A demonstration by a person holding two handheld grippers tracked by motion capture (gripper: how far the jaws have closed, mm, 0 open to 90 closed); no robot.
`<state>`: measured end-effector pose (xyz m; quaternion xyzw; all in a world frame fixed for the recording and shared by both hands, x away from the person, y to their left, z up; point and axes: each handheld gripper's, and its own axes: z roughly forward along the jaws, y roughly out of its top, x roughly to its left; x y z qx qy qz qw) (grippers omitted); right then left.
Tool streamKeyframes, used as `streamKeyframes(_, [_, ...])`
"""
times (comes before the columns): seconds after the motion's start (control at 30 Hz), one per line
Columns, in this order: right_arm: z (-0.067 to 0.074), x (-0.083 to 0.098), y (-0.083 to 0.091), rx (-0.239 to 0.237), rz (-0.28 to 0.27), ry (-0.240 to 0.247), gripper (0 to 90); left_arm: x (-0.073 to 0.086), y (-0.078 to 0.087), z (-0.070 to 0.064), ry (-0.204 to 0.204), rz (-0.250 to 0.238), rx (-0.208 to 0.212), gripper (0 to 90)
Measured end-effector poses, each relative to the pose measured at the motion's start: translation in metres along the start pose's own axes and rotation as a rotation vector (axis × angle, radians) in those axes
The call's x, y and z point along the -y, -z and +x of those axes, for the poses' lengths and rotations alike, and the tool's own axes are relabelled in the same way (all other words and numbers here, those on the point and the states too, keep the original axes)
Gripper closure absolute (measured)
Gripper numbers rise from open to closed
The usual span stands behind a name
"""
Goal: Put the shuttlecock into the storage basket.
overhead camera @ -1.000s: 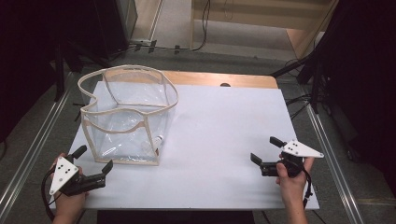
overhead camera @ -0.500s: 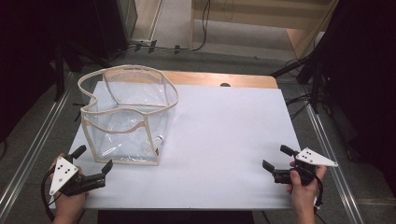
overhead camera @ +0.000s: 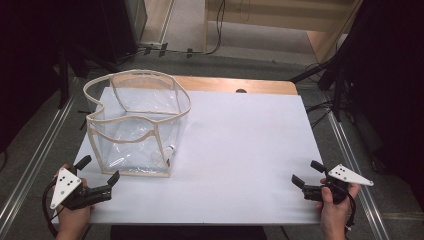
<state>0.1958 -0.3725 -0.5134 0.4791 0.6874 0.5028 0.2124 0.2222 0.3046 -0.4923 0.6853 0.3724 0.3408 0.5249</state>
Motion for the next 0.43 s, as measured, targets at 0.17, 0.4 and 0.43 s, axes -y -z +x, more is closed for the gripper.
streamKeyframes(0.17, [-0.0021, 0.0006, 0.0014, -0.003, -0.011, -0.010, 0.0, 0.0001, -0.0008, -0.0005, 0.002, 0.004, 0.002, 0.3])
streamKeyframes(0.4, [-0.0046, 0.0005, -0.0025, 0.005, 0.014, -0.013, 0.0, -0.0006, 0.0001, 0.0022, 0.021, 0.001, -0.007, 0.3])
streamKeyframes(0.43, [-0.0046, 0.0005, -0.0036, 0.004, 0.023, -0.011, 0.0, -0.0007, 0.0002, 0.0017, 0.019, 0.000, -0.010, 0.3])
